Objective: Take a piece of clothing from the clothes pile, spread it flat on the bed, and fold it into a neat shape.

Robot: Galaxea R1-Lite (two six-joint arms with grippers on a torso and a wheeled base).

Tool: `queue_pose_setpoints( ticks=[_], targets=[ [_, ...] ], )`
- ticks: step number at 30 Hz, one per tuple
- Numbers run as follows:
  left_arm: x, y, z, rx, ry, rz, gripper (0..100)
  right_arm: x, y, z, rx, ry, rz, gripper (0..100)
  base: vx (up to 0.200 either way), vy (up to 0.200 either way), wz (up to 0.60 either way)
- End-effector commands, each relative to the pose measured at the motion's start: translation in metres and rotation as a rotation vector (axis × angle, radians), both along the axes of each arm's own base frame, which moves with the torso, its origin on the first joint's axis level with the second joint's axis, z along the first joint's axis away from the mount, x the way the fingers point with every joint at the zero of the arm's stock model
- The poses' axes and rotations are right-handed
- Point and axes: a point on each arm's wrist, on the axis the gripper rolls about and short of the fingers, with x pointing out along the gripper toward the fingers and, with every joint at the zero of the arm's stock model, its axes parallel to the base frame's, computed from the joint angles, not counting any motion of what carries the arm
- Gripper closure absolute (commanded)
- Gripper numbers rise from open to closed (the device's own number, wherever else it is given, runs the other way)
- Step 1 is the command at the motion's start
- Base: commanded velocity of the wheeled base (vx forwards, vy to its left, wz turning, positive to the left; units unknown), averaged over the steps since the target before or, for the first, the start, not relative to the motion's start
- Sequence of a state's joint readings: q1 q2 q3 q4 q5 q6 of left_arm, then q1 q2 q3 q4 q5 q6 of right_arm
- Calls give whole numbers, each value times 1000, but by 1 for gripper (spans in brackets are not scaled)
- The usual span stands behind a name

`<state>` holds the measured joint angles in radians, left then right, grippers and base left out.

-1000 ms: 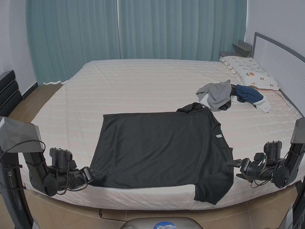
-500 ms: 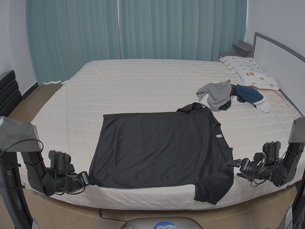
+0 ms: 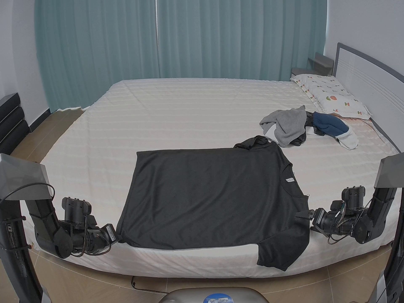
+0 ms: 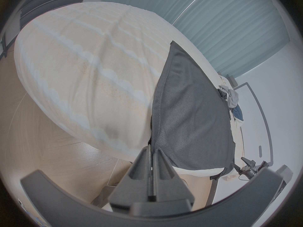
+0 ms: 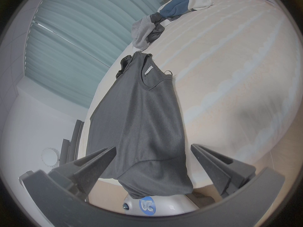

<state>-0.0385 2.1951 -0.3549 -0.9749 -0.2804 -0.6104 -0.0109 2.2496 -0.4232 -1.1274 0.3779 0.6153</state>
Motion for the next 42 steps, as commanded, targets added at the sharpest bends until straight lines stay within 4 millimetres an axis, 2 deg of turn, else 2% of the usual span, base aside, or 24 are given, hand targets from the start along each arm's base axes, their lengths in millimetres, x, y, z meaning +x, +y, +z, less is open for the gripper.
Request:
queue_pose_setpoints(
  ticks=[1, 6, 20, 31, 33, 34, 37, 42],
  targets=[
    [0, 0, 1, -3, -3, 0, 100, 14, 1, -11, -9, -1, -1, 100, 0, 0, 0],
    [0, 0, 1, -3, -3, 0, 100, 26, 1, -13, -10, -25, -2, 100, 0, 0, 0],
    [0, 0, 1, -2, -2, 2, 100, 68, 6, 6, -13, -143, 8, 100, 0, 0, 0],
    [0, 0, 1, -3, -2, 3, 100, 91, 6, 8, -28, -154, -14, 100, 0, 0, 0],
    [0, 0, 1, -3, -2, 3, 100, 92, 6, 1, -35, -134, -20, 100, 0, 0, 0],
    [0, 0, 1, -3, -2, 3, 100, 92, 6, 1, -35, -134, -20, 0, 0, 0, 0],
    [0, 0, 1, -3, -2, 3, 100, 90, 6, -6, -35, -117, -22, 0, 0, 0, 0],
    [0, 0, 1, -8, -1, 9, 100, 82, -5, 5, -30, -126, -42, 0, 0, 0, 0]
  ],
)
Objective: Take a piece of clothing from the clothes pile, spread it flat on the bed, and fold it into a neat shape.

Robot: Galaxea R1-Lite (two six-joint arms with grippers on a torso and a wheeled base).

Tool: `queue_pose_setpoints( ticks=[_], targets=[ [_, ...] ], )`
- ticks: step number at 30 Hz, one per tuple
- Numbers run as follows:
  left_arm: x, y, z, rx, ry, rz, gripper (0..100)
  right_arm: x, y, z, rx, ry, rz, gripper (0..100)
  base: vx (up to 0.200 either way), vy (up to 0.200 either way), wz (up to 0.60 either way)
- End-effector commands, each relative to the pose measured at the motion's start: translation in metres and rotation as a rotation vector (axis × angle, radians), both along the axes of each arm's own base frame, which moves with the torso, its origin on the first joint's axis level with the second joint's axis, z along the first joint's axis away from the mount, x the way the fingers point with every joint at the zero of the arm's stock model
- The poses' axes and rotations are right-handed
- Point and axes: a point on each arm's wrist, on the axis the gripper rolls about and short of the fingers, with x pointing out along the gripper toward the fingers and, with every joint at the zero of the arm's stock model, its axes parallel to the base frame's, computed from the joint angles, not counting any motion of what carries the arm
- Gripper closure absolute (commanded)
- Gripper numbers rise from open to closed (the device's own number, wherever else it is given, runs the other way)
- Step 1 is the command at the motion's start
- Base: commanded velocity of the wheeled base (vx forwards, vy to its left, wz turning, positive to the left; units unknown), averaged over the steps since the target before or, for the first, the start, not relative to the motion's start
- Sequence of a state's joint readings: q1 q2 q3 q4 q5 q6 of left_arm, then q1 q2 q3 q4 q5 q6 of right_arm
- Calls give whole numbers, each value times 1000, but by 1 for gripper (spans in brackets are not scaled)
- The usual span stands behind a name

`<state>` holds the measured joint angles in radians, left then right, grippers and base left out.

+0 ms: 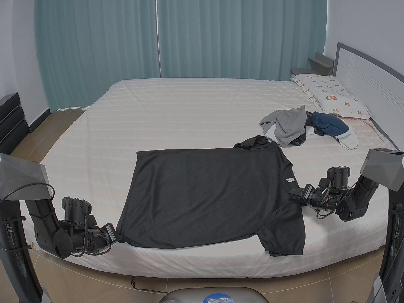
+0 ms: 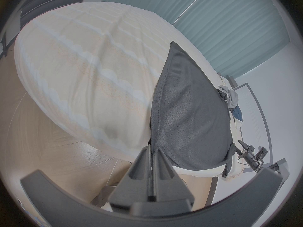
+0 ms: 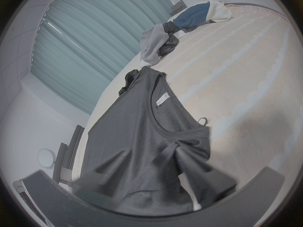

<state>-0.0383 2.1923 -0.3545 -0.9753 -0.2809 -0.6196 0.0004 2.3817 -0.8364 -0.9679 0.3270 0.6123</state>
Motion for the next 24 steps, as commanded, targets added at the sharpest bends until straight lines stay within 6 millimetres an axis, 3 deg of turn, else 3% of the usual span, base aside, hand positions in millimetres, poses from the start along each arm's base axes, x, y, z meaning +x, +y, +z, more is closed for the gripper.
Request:
queue_pose_setpoints(
  ticks=[1, 8, 9, 14, 18, 24],
  targets=[
    [0, 0, 0, -2, -1, 2, 100, -9, -11, 11, 6, -9, -17, 0, 0, 0, 0],
    [0, 0, 0, -4, 0, 5, 100, -38, -28, 26, -2, -37, 109, 0, 0, 0, 0],
    [0, 0, 0, -4, 0, 5, 100, -56, -31, 25, 1, -22, 183, 0, 0, 0, 0],
    [1, 0, 0, -4, -2, 5, 100, -79, -28, 8, -34, 41, 248, 0, 0, 0, 0],
    [1, 0, 0, -4, -2, 5, 100, -87, -26, -8, -62, 80, 296, 0, 0, 0, 0],
    [1, 0, 0, -4, -2, 5, 100, -83, -22, -14, -62, 83, 317, 0, 0, 0, 0]
  ],
)
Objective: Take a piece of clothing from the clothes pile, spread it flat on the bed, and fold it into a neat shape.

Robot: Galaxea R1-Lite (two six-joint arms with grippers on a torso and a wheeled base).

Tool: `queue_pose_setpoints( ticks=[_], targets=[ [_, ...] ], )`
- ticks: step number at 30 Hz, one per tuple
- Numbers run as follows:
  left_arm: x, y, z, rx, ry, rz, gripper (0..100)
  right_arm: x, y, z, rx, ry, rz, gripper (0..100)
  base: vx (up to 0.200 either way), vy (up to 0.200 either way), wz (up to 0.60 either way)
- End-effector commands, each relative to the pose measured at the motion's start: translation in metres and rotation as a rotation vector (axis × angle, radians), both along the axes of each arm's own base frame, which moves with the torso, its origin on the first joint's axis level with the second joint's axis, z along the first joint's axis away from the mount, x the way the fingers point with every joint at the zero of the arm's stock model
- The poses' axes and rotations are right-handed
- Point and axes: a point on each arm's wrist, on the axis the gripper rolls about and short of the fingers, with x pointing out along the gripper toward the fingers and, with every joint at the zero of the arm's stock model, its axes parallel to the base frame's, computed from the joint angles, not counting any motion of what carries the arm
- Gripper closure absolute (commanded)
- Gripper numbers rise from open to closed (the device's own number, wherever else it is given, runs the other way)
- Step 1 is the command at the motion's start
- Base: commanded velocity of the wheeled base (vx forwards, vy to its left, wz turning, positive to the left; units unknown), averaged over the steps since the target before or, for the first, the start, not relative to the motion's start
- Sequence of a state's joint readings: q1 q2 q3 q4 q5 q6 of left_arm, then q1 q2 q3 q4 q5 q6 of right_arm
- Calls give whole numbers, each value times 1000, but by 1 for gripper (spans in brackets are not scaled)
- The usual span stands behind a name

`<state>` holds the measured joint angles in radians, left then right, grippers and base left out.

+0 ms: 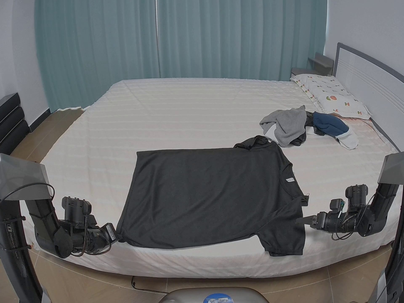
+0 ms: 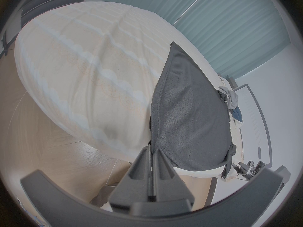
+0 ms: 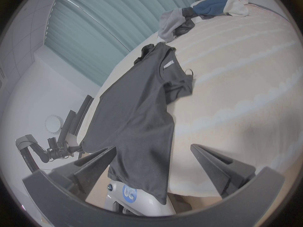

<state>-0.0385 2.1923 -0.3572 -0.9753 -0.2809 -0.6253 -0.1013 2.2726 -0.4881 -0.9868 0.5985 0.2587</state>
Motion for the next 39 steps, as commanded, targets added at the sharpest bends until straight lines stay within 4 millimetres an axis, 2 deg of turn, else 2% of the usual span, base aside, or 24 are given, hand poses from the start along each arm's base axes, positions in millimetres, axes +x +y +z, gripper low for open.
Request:
queue_pose_setpoints(
  ticks=[1, 9, 15, 16, 19, 24, 30, 32, 34, 39],
  targets=[
    [0, 0, 0, 0, -1, 1, 100, 1, 4, -7, 7, 22, 11, 0, 0, 0, 0],
    [0, 0, 0, 0, -1, 1, 100, 5, 15, -7, 17, 20, 39, 0, 0, 0, 0],
    [0, 0, 0, 1, -1, 0, 100, 9, 19, -17, 24, 39, 40, 0, 0, 0, 0],
    [0, 0, 0, 1, -1, 0, 100, 9, 19, -17, 24, 39, 40, 100, 0, 0, 0],
    [0, 0, 0, 1, -1, 0, 100, 9, 17, -22, 14, 39, 33, 100, 0, 0, 0],
    [0, 0, 0, 1, -1, 0, 100, 4, 11, -18, 8, 29, 10, 100, 0, 0, 0],
    [0, 0, 0, 1, 0, 0, 100, -21, 0, -7, -2, 50, -17, 100, 0, 0, 0],
    [0, 0, 0, 1, 0, 0, 100, -22, 0, -6, -3, 49, -17, 100, 0, 0, 0],
    [-1, 0, 0, 1, 2, 0, 100, -34, -9, 0, -1, 50, -38, 100, 0, 0, 0],
    [-4, 0, -1, 2, 11, 1, 100, -50, -9, -3, 4, 100, -47, 100, 0, 0, 0]
  ],
)
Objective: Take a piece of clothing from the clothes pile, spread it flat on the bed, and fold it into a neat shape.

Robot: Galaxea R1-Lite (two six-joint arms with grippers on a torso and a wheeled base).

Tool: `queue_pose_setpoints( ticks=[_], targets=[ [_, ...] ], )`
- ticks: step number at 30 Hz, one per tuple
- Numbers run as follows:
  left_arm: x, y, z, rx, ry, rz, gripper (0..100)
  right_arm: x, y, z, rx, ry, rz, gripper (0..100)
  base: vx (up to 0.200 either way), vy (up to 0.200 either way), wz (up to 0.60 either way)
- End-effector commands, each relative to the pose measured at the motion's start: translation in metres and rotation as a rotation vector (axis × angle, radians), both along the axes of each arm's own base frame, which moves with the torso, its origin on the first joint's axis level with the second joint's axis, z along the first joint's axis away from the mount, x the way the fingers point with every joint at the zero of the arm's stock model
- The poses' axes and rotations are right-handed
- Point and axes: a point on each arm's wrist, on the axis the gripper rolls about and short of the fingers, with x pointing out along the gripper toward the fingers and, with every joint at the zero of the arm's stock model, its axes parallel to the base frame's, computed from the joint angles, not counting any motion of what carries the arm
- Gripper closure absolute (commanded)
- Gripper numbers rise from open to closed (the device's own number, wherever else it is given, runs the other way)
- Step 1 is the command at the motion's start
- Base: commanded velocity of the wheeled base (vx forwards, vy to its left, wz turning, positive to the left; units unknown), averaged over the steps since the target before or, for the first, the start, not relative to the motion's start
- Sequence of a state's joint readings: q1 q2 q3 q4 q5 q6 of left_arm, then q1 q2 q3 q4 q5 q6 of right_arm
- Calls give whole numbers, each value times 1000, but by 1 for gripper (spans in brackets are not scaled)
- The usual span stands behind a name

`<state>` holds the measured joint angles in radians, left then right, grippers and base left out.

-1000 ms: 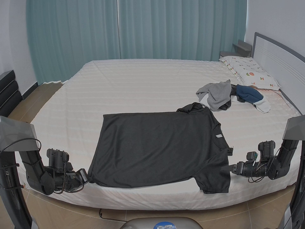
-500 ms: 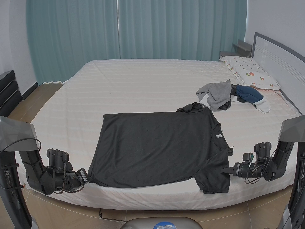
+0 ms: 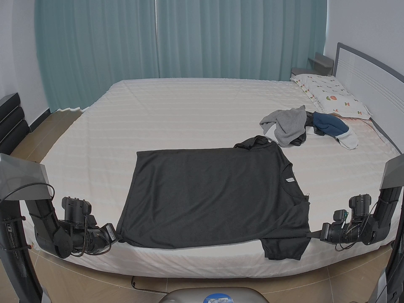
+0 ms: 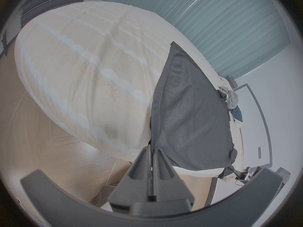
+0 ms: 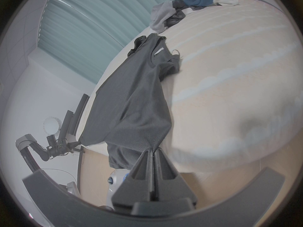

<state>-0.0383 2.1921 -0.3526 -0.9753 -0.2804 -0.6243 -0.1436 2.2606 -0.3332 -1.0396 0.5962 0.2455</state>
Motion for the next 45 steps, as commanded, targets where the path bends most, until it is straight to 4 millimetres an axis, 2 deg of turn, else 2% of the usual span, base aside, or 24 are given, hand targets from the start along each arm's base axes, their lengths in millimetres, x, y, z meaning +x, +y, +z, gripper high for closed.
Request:
queue_pose_setpoints(
  ticks=[1, 9, 21, 45],
  targets=[
    [-3, 0, -1, 1, 10, 1, 100, -16, -2, 4, 2, 18, -12, 100, 0, 0, 0],
    [-13, 1, -1, 5, 19, 2, 100, -39, -2, 3, 5, 13, -34, 100, 0, 0, 0],
    [-21, 1, -3, 21, 22, -3, 100, -64, -7, 6, 5, 42, -76, 100, 0, 0, 0],
    [-53, 12, -3, 171, 44, -151, 100, -82, -9, 11, -66, 87, -23, 100, 0, 0, 0]
  ],
)
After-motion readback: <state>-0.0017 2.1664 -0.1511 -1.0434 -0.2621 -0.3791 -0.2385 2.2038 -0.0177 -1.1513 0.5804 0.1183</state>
